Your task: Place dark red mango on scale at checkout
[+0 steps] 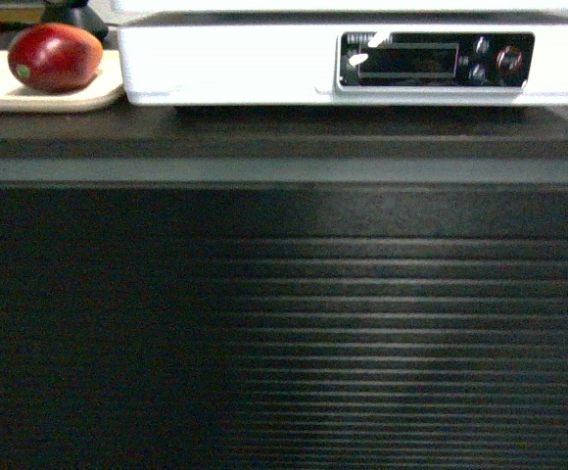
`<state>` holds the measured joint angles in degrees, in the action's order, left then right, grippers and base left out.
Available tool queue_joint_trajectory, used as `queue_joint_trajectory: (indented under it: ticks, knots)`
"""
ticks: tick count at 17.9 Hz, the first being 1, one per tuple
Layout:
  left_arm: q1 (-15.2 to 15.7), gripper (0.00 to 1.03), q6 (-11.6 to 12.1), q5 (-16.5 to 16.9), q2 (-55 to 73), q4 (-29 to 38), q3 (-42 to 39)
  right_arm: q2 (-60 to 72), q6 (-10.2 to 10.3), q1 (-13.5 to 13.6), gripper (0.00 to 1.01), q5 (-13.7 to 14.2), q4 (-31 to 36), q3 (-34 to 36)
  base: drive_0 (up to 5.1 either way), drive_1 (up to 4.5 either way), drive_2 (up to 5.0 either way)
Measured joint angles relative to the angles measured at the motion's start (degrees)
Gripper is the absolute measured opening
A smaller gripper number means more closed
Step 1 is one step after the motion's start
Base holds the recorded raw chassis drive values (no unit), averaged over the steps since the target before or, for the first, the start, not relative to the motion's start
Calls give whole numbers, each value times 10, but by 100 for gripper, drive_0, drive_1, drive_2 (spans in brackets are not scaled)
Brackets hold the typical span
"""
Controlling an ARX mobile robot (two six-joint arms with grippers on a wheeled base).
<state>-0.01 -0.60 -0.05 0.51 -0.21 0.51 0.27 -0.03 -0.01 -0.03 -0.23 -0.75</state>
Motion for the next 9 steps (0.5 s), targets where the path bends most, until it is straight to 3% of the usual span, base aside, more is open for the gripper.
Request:
queue_joint_trajectory:
  ticks: [9]
  knots:
    - [0, 98, 0, 0, 0, 0, 0, 0, 0, 0, 98, 0, 1, 0, 0, 0, 0]
